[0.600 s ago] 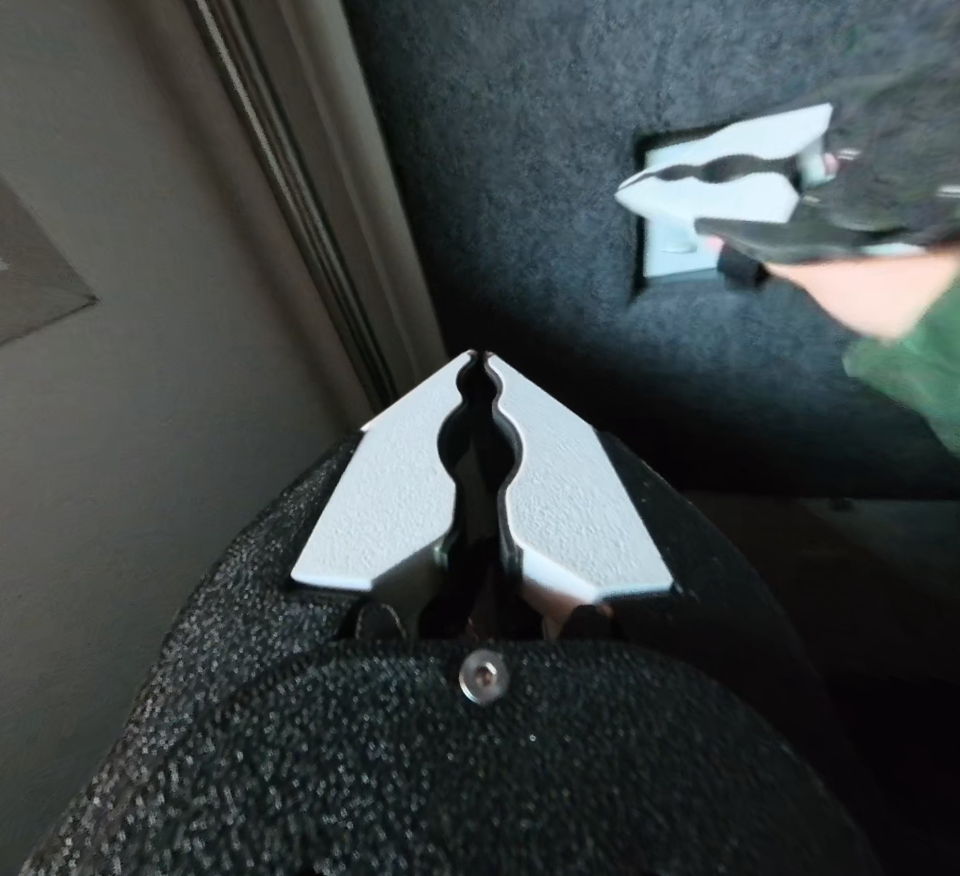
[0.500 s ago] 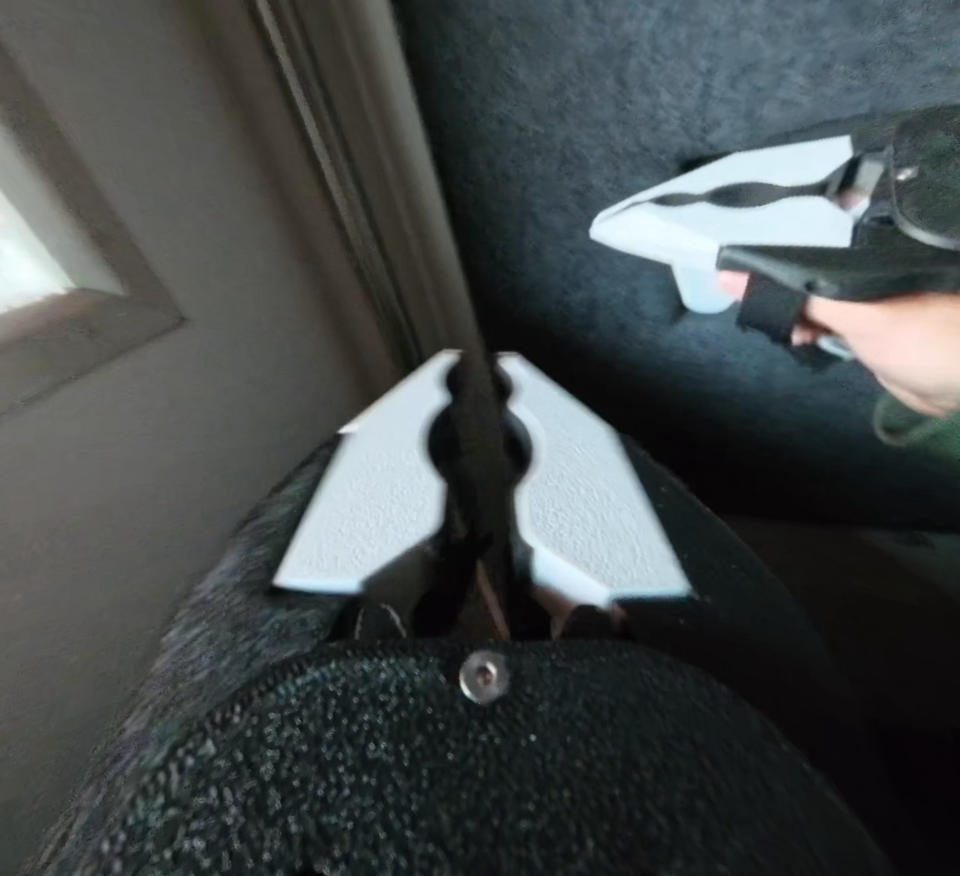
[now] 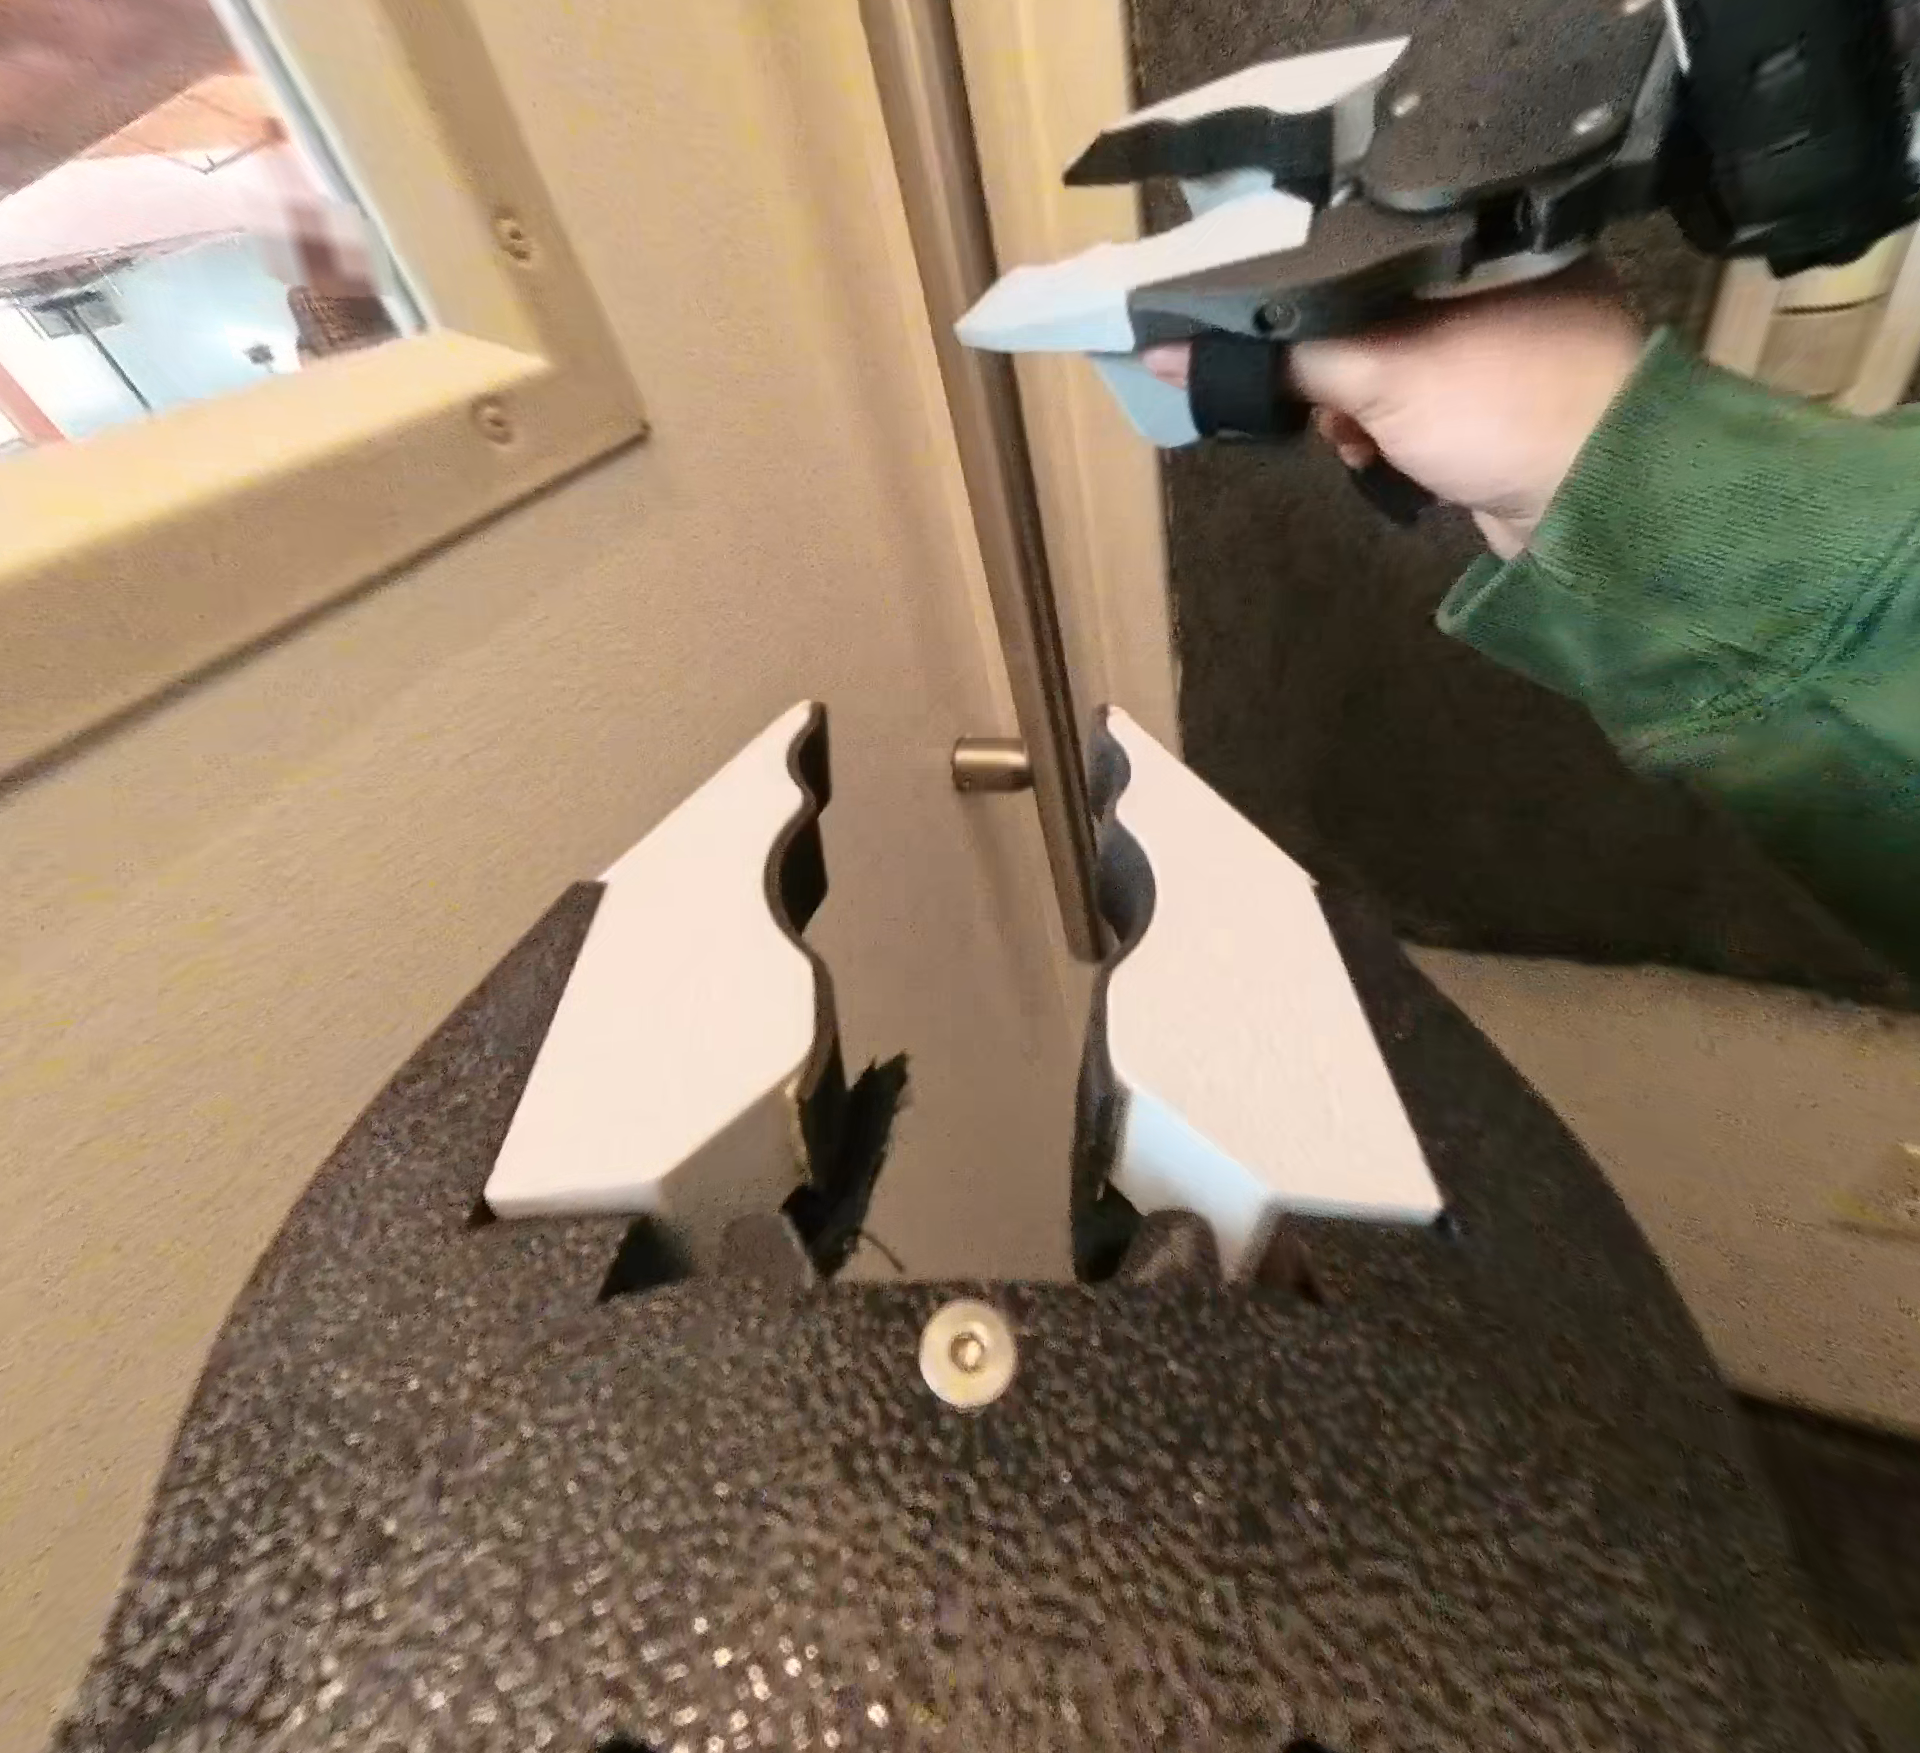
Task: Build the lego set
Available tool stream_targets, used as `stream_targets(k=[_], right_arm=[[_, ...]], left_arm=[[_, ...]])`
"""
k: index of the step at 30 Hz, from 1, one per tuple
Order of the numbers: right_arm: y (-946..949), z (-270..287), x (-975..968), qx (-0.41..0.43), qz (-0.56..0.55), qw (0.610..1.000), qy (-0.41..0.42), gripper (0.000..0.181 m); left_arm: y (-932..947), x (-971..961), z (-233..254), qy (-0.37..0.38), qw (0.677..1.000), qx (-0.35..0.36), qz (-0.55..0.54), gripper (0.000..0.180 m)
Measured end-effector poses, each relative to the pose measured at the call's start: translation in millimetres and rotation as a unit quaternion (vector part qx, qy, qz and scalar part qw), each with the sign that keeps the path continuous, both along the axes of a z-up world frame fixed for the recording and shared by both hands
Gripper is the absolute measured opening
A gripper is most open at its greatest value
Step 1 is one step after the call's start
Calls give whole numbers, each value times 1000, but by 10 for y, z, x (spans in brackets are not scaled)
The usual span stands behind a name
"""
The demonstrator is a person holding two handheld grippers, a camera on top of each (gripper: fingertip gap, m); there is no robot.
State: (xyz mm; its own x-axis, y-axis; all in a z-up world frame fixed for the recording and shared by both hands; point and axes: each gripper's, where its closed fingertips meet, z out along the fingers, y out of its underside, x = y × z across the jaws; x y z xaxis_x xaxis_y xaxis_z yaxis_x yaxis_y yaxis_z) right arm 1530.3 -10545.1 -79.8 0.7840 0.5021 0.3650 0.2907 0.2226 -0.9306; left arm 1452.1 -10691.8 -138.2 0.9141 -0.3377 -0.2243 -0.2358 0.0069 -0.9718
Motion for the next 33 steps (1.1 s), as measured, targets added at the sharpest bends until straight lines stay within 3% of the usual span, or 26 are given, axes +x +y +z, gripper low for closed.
stream_targets(k=[8, 16, 19, 33], right_arm=[[632, -42, 30, -38, 37, 999, -5, 69], [856, -111, -51, -54, 105, 993, -18, 42], [901, -123, -94, -62, 116, 991, -13, 42], [1164, -105, -392, -67, 64, 996, 18, 40]], left_arm=[[1343, 651, -137, -12, 1000, 3, 3, 52], [2264, 1004, -348, -46, 999, -29, -1, 50], [2385, 977, -353, -46, 999, -22, 10, 36], [2662, 710, -368, -67, 997, -22, 19, 34]])
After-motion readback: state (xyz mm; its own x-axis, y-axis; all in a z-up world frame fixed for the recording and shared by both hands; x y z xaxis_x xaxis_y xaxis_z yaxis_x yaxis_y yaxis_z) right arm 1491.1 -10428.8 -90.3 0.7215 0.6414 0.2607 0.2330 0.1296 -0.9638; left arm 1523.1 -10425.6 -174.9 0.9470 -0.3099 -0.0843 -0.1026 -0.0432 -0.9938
